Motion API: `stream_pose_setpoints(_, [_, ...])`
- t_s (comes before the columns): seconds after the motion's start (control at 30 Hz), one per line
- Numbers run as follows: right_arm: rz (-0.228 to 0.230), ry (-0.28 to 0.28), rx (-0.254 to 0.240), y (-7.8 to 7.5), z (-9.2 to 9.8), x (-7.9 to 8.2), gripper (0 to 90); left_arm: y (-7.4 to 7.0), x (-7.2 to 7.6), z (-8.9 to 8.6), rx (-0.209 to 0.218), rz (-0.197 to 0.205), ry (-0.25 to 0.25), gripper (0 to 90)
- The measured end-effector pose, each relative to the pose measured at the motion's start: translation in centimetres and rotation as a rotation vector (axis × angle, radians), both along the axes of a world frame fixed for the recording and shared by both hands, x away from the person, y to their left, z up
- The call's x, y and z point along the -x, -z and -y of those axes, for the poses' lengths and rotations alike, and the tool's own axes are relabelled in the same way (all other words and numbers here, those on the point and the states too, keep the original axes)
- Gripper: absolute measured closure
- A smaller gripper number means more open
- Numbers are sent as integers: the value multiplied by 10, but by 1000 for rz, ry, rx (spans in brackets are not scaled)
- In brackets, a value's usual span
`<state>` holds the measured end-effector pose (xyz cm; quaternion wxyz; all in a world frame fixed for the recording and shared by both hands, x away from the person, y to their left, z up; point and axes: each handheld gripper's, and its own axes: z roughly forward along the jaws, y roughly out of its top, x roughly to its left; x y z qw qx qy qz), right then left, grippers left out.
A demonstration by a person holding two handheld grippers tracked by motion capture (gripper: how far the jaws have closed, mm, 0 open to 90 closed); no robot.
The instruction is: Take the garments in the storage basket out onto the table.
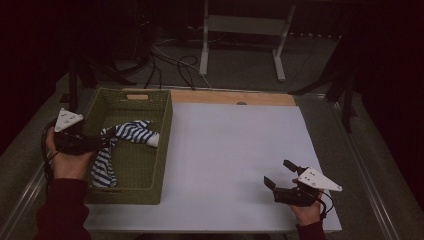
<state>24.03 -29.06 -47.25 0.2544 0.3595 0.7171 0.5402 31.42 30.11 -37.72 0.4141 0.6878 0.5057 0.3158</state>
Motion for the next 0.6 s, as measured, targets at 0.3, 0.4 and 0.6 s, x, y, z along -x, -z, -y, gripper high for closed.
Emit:
stream_pose_setpoints(0.3, [-1,-1,1,0,0,0,76,-4,-4,3,-5,4,5,0])
stream_pose_setpoints(0.4, [-1,-3,1,1,0,0,76,-5,-6,4,-7,2,4,0])
stream_pose_setpoints(0.6, [-2,-2,2,1,0,0,76,-4,-9,2,-8,-5,-3,0])
